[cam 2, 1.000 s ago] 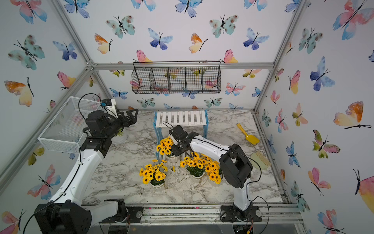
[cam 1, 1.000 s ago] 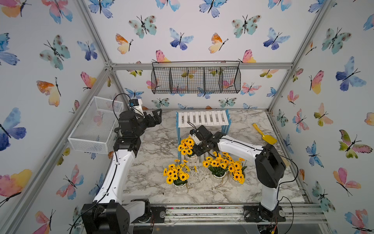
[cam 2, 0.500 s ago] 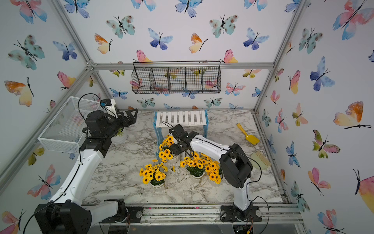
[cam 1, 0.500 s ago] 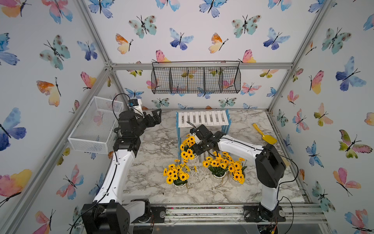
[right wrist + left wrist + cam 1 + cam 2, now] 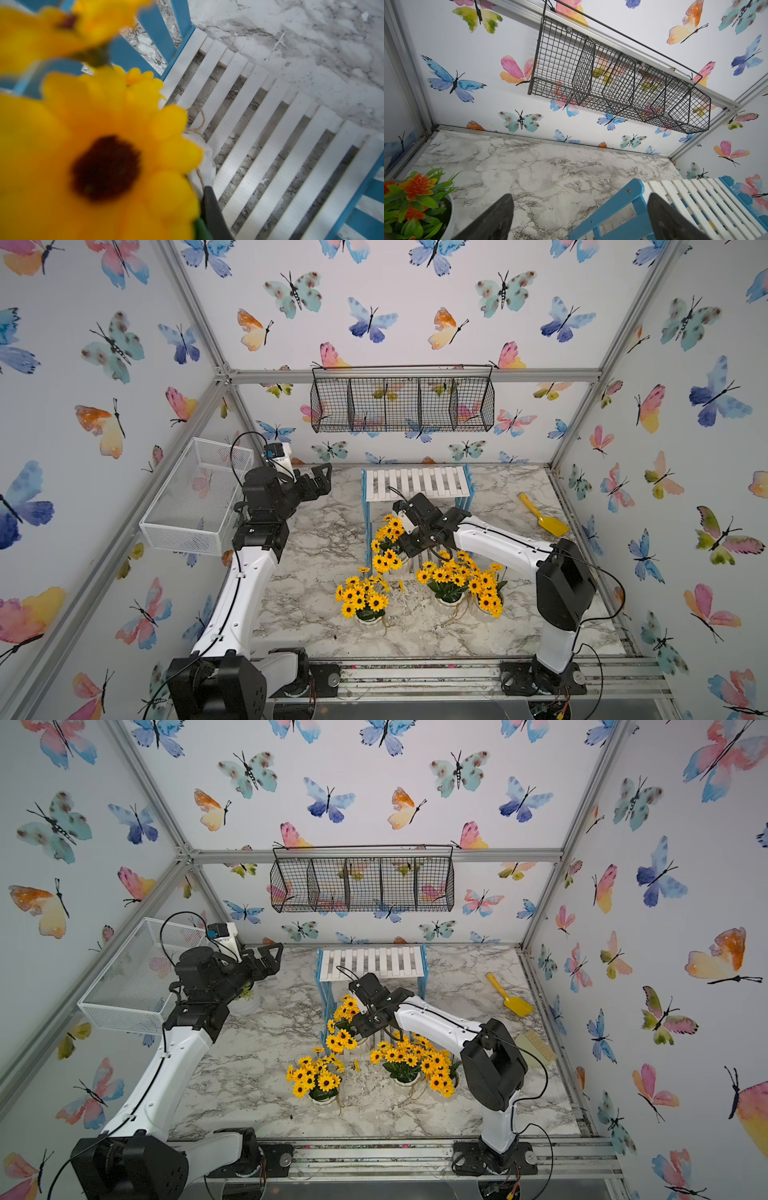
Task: Take the sunflower pots off the shelves
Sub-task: Pick up the sunflower pot from the shelf, then place the sunflower pot at the center of the board.
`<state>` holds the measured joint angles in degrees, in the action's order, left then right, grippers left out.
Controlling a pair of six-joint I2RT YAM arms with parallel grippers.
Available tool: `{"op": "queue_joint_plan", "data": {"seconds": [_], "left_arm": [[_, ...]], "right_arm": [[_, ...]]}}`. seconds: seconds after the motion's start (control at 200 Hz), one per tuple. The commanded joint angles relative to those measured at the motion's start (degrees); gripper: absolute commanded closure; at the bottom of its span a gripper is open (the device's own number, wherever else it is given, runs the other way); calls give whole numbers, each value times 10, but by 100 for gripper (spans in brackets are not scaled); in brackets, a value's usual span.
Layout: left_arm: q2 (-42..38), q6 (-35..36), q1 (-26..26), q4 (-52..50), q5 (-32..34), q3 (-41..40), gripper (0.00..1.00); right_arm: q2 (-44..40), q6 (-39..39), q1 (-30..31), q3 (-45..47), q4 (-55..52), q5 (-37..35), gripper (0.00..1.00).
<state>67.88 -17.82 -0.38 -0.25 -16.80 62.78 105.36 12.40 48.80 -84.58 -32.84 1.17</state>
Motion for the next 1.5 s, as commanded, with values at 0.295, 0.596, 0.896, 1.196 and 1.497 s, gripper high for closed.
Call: {"op": "queue_joint_plan", "data": {"seconds": [0.295, 0.596, 0.896, 1.196, 1.497], "left_arm": [[-6, 4, 6, 10, -6, -7, 1], [-7, 3, 6, 10, -6, -6, 0], [-8, 3, 6, 10, -7, -6, 1], [-8, 3, 6, 10, -7, -7, 0], [-9, 4, 6, 9, -7, -7, 0]], "right_arm": [[-89, 4, -1, 56, 21, 72, 96], [-138, -5, 4, 109, 30, 97, 96], [-144, -22, 22, 133, 11, 110, 96], [-151, -24, 26, 171, 19, 111, 96], [-149, -21, 29, 206, 42, 120, 96]]}}
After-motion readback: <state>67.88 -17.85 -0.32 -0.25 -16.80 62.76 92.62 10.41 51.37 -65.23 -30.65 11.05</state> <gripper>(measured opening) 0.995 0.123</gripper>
